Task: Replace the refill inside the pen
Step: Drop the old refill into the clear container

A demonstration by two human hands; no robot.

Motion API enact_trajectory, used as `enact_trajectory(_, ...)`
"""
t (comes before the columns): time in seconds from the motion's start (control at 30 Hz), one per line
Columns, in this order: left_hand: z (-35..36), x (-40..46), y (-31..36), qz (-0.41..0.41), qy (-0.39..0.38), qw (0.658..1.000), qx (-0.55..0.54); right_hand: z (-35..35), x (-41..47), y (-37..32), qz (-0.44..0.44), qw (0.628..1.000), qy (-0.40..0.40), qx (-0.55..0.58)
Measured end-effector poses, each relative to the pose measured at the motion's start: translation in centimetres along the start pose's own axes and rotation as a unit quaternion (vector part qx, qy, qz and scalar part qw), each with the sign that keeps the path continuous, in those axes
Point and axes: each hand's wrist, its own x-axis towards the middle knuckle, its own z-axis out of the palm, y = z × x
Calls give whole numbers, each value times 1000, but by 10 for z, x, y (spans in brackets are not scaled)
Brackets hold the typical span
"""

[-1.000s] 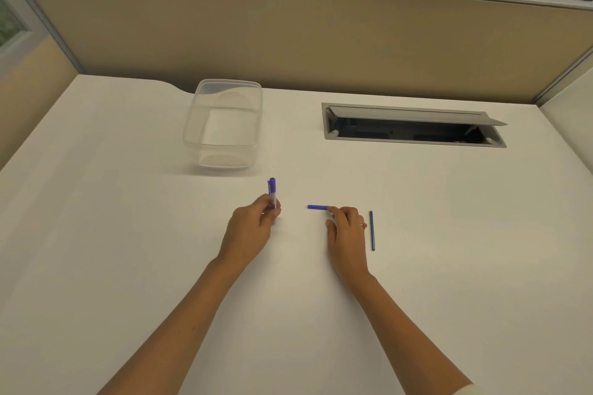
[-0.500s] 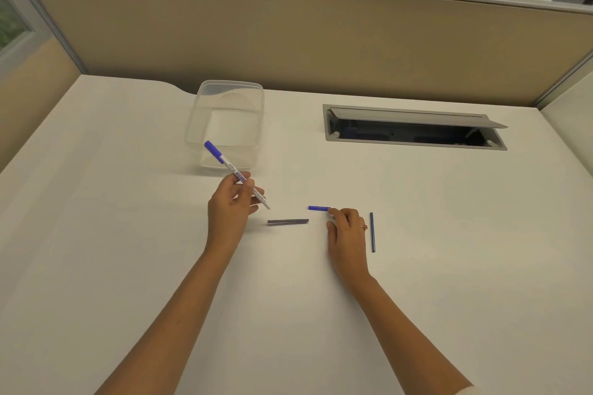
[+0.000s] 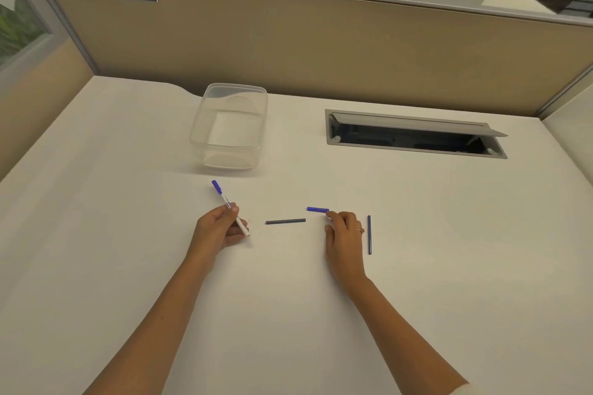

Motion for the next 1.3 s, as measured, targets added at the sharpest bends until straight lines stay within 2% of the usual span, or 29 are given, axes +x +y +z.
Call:
enact_trajectory(0.2, -1, -1, -4, 10, 5, 1000, -18, -5, 6, -22, -55, 998, -29, 14)
enact_trajectory(0.47, -2, -2, -5, 16, 16, 1000, -22, 10, 16, -51, -158, 981, -96, -65)
enact_trajectory(0.63, -5, -1, -6, 7, 11, 999, -31, 14, 7, -51, -152, 984, -77, -58)
enact_trajectory(0.83, -10, -1, -3, 0, -12, 998, -64, 18, 3, -56, -104, 991, -69, -46)
enact_trajectory(0.93, -15, 2, 5, -10, -18, 995, -101, 19, 3, -63, -51, 998, -44, -19)
enact_trajectory(1.03, -31, 10, 15, -18, -27, 993, -116, 16, 10, -80, -18, 999, 19, 39)
enact_trajectory(1.2, -73, 30, 31, -13, -36, 993, -114, 9, 44, -132, -2, 987, 118, 112)
enact_trajectory(1.3, -95, 43, 40, -18, -41, 991, -123, 9, 79, -170, -15, 981, 144, 130)
